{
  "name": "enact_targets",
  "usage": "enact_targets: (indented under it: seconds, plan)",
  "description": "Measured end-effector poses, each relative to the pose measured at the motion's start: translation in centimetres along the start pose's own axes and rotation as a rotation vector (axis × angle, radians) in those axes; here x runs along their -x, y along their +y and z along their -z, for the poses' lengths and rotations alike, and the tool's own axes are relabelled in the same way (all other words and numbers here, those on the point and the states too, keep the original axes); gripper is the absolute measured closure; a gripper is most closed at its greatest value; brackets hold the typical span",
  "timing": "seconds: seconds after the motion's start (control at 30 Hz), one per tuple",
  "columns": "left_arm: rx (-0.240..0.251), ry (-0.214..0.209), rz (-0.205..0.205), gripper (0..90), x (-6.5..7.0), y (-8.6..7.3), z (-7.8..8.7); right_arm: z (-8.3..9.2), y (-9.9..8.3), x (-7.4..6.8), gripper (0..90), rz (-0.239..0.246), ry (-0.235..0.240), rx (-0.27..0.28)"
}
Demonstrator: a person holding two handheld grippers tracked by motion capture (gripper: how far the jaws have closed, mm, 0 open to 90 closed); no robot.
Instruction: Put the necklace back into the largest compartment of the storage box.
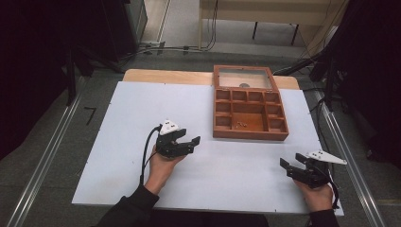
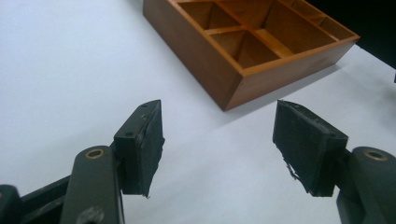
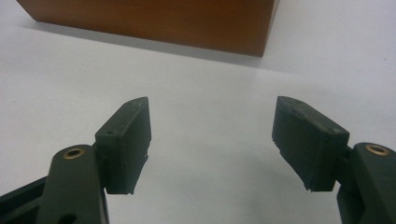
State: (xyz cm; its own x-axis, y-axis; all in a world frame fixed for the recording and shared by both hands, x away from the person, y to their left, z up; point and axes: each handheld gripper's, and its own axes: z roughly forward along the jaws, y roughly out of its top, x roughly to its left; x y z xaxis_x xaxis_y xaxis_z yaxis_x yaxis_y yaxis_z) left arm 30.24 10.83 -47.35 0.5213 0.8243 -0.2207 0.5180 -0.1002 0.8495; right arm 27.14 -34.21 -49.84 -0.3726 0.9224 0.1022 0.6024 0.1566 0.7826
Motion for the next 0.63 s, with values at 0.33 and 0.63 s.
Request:
enact_targets:
  seconds: [0.33,0.63]
  plan:
    - [0.019,0.032,0.044,34.0,-1.6,-1.3,2.4,0.1,0.0,0.0,26.8,-0.002,0.000,0.005]
    - [0.034,0.091,0.080,33.9,-3.3,-2.6,4.4,0.1,0.0,0.0,26.6,-0.002,0.000,0.005]
